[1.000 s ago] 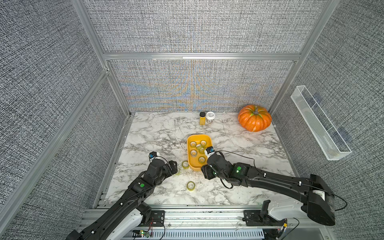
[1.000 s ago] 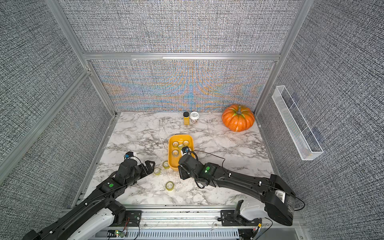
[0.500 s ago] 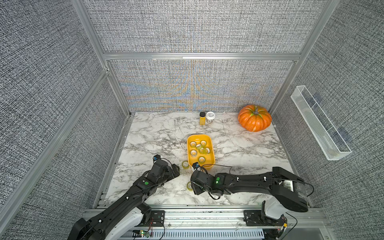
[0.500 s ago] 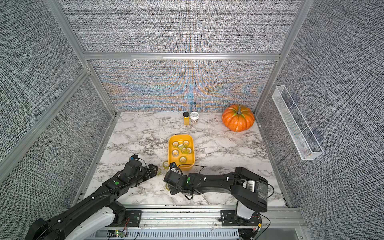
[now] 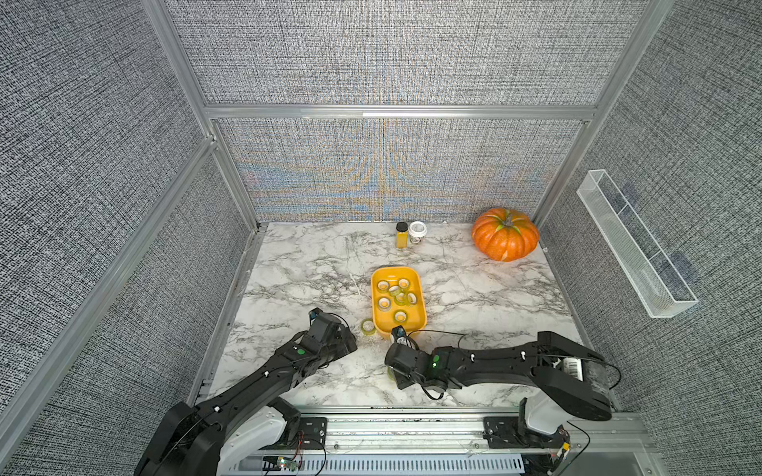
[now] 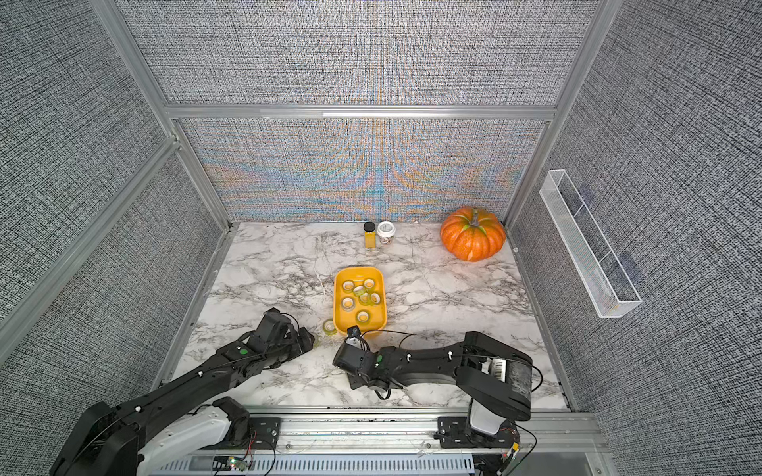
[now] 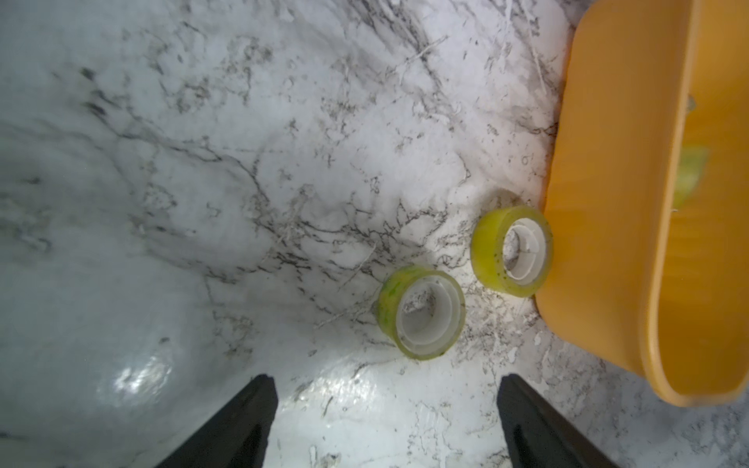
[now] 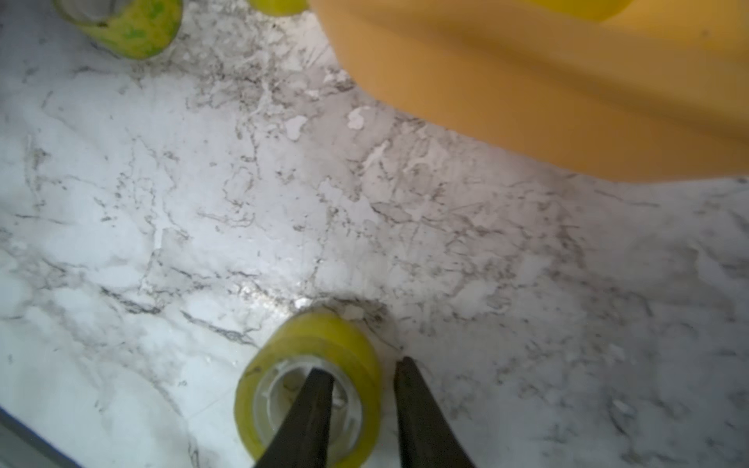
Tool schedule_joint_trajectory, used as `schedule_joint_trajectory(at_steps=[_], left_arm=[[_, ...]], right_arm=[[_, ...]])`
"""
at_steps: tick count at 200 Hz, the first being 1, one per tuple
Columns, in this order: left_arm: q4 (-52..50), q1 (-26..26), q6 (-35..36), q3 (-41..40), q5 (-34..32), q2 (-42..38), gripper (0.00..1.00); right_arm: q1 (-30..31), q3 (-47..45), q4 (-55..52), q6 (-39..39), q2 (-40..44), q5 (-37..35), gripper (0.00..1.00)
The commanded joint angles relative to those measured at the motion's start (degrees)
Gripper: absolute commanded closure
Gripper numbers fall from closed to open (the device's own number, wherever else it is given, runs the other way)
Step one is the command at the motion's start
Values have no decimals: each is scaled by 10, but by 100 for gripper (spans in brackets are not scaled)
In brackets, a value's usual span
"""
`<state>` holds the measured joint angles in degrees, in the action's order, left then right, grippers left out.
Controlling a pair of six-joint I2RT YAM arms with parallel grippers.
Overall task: Put the transparent tape into the storage box
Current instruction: Pick up the tape at the center of the board.
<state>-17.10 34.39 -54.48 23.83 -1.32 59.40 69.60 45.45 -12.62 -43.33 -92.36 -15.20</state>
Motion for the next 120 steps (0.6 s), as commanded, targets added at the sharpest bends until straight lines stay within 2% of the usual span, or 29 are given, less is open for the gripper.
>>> schedule_joint_trajectory(at_steps=[1, 22, 47, 86, 120], left_arm=[[-13, 3, -2, 11, -16, 14, 17], [-31, 3, 3, 32, -31, 39, 28], [-78, 2, 10, 74, -57, 91, 30], [-82, 2, 11, 113, -60, 151, 32], [-89, 3, 12, 120, -66, 189, 39]], right_arm=[[-5, -31, -17, 2, 23, -11, 78], [-9, -45, -8, 9, 39, -7, 84], [-19, -42, -27, 14, 60, -3, 100], [-29, -10, -61, 43, 141, -6, 100], [-58, 55, -124, 84, 203, -21, 100]])
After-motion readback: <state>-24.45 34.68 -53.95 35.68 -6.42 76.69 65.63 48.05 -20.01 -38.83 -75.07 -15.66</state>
